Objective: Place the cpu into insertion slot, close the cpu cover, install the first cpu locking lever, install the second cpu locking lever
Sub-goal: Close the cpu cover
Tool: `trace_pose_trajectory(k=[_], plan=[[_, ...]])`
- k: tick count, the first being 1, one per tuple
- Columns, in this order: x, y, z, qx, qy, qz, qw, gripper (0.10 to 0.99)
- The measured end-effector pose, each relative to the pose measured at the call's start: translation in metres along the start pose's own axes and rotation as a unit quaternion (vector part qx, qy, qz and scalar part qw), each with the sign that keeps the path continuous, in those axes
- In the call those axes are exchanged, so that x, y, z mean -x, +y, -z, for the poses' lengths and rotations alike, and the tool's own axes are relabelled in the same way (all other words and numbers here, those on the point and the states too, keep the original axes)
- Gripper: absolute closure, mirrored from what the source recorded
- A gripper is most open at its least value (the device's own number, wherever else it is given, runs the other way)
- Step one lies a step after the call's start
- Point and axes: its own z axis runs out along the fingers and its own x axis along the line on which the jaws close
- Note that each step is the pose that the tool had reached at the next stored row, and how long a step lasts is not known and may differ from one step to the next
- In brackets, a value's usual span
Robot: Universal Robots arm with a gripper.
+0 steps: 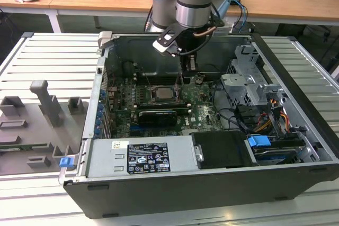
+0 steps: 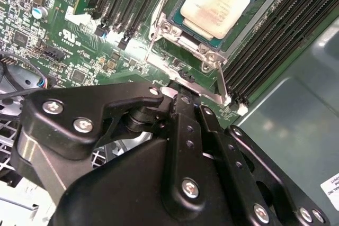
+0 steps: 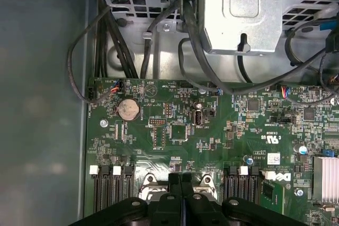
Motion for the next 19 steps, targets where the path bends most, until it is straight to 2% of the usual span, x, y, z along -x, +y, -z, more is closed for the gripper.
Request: trace_pose_trajectory(k=[19], plan=[[-0.0002,-0.0067,0.0003,0.0,0.0,0.0,1.0,0.98]])
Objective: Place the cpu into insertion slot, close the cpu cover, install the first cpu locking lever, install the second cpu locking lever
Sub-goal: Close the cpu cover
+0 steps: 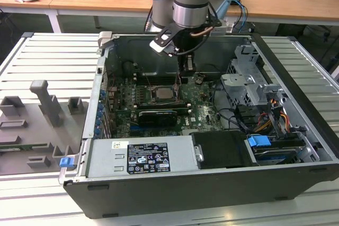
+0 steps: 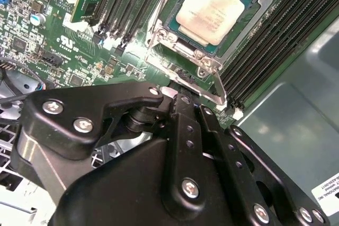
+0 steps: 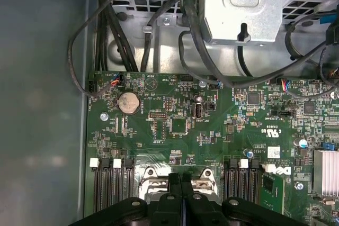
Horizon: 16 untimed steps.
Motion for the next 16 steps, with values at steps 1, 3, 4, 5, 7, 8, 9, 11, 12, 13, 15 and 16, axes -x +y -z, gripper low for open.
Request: trace_pose_trajectory(k=[1,3,4,5,7,8,9,11,12,13,15,16], plan=[[0.0,-0.0004,0.0,0.0,0.0,0.0,1.0,0.98],[-0.0001,-0.0021,0.0001,0.0,0.0,0.0,1.0,0.98],[-0.0001,-0.0031,0.0001,0.0,0.0,0.0,1.0,0.98],[-0.0001,-0.004,0.0002,0.0,0.0,0.0,1.0,0.98],[-0.0002,-0.0068,0.0002,0.0,0.0001,0.0,1.0,0.98],[-0.0003,-0.0075,0.0003,0.0,0.0,0.0,1.0,0.98],[-0.0003,-0.0083,0.0003,0.0,0.0,0.0,1.0,0.98],[-0.0003,-0.0096,0.0001,0.0,-0.0001,0.0,1.0,0.98],[-0.0003,-0.01,-0.0001,0.0,0.0,0.0,1.0,0.98],[-0.0004,-0.0107,-0.0005,0.0,0.0,0.0,1.0,0.98],[-0.0006,-0.0152,-0.0024,-0.0001,0.0,0.0,1.0,0.98],[-0.0007,-0.0174,-0.0032,-0.0004,0.0,0.0,1.0,0.98]])
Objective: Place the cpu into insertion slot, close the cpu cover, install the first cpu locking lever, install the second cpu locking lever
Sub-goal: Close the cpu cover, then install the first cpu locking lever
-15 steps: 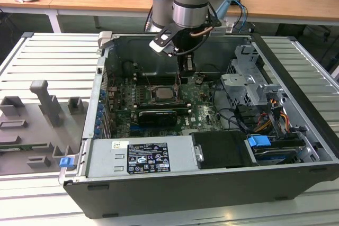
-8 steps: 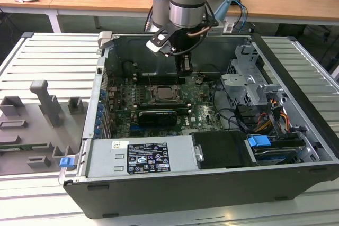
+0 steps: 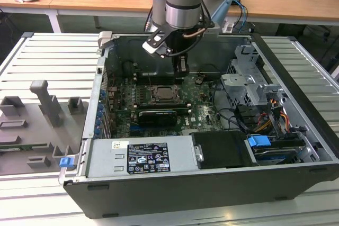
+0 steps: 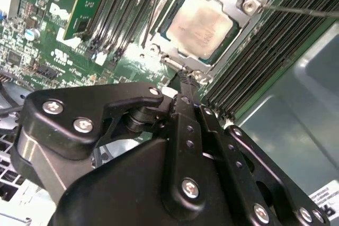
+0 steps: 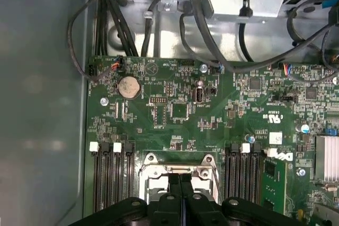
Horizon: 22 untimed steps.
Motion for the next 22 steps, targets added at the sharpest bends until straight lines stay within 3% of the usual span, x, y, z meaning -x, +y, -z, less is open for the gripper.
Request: trace_pose_trajectory(k=[2,6,9,19,22], plan=[[-0.0004,-0.0088,-0.003,-0.0016,0.0001,0.0,1.0,0.98],[-0.0008,-0.02,-0.0058,-0.006,0.0001,0.0,1.0,0.98],[-0.0012,-0.0288,-0.0059,-0.006,0.0003,0.0,1.0,0.98],[-0.0014,-0.0389,-0.0055,-0.0061,0.0002,0.0,1.0,0.98],[-0.0012,-0.0387,0.0005,-0.0061,-0.0001,0.0,1.0,0.98]])
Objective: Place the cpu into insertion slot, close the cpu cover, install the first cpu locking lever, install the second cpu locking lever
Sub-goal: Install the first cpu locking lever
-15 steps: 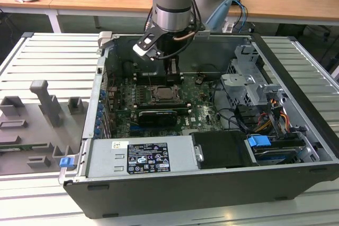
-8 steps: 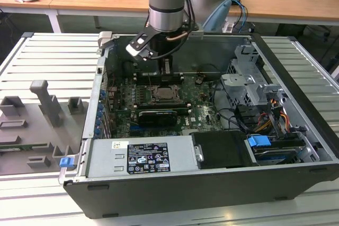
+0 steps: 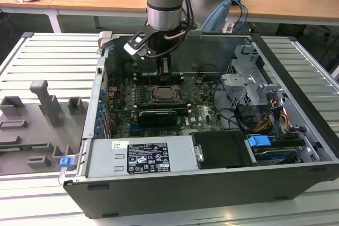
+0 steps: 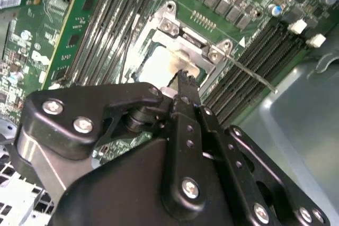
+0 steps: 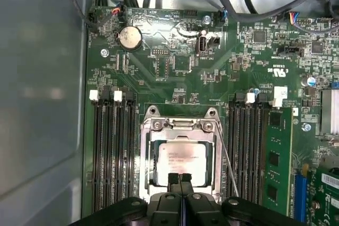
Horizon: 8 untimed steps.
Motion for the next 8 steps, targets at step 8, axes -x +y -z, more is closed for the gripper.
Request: trace_pose_trajectory(k=[8], plan=[[0.0011,0.0007,0.0308,0.0007,-0.0007,0.02,0.9998,0.98]])
